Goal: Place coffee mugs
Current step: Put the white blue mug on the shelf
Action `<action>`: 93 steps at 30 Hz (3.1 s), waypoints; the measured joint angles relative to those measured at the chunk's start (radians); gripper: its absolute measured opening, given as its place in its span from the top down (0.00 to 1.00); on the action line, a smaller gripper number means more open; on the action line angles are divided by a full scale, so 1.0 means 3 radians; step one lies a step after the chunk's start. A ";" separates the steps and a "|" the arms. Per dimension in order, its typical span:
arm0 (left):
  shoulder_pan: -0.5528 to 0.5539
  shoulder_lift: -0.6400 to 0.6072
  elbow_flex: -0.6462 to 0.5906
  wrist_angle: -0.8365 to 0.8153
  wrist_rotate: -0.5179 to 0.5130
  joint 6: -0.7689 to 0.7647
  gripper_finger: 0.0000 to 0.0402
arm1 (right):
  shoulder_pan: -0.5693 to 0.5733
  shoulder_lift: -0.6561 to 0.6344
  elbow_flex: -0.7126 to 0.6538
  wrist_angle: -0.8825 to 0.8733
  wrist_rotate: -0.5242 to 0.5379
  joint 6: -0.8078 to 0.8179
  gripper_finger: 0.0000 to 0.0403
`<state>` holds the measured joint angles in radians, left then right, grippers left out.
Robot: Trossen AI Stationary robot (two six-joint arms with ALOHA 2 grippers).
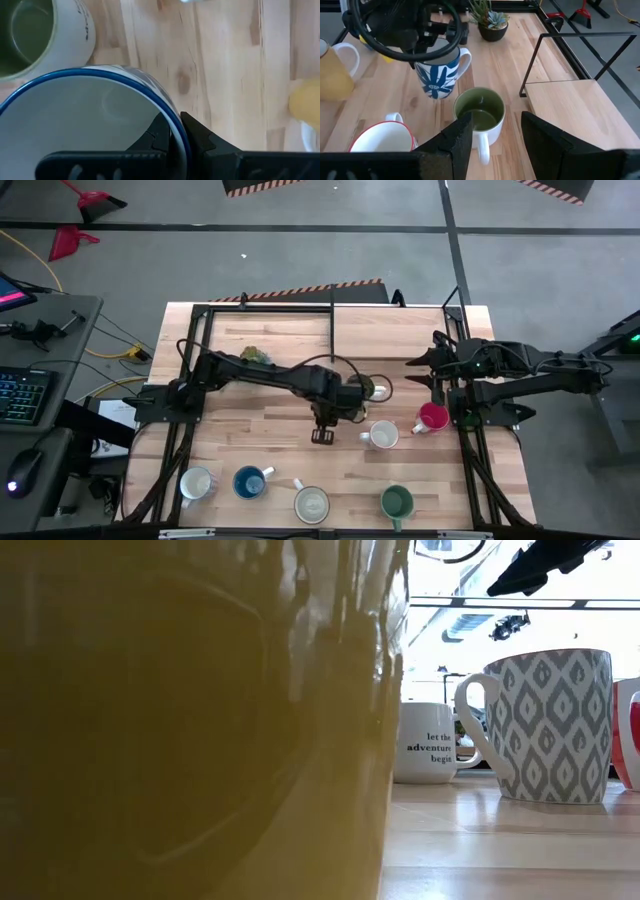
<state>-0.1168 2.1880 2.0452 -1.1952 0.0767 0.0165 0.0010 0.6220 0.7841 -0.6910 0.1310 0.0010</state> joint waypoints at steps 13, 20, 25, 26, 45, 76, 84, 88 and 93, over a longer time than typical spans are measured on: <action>-0.0170 0.0000 -0.0268 0.0531 -0.0002 -0.0158 0.97 | 0.0000 0.0000 -0.0001 0.0170 -0.0051 -0.0001 0.61; -0.0212 0.0000 -0.0425 0.0739 -0.0007 -0.0263 0.97 | 0.0000 -0.0001 -0.0001 0.0222 -0.0101 -0.0001 0.61; -0.0235 0.0001 -0.0510 0.0796 0.0001 -0.0312 0.97 | 0.0000 -0.0001 -0.0001 0.0221 -0.0102 -0.0001 0.61; -0.0236 0.0001 -0.0520 0.0817 0.0002 -0.0314 0.97 | 0.0000 0.0000 -0.0001 0.0221 -0.0102 -0.0001 0.61; -0.0227 0.0001 -0.0530 0.0869 -0.0241 -0.0338 0.82 | -0.0001 -0.0001 -0.0001 0.0221 -0.0114 -0.0011 0.61; -0.0198 -0.0003 -0.0051 0.0414 -0.0208 -0.0200 0.54 | 0.0000 -0.0001 -0.0001 0.0197 -0.0329 -0.0002 0.61; -0.0198 -0.0004 0.0549 -0.0100 -0.0213 0.0253 0.54 | -0.0001 -0.0001 -0.0001 0.0208 -0.0405 -0.0002 0.61; -0.0172 -0.0004 0.0773 -0.0604 -0.0222 0.0702 0.54 | -0.0001 0.0000 -0.0001 0.0262 -0.0405 -0.0003 0.61; -0.0108 -0.0004 0.0964 -0.1280 -0.0223 0.1062 0.54 | -0.0001 -0.0001 -0.0001 0.0346 -0.0404 -0.0001 0.61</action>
<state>-0.1493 2.1868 2.3346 -1.5793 0.0099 0.3350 0.0006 0.6216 0.7837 -0.5873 0.0096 0.0006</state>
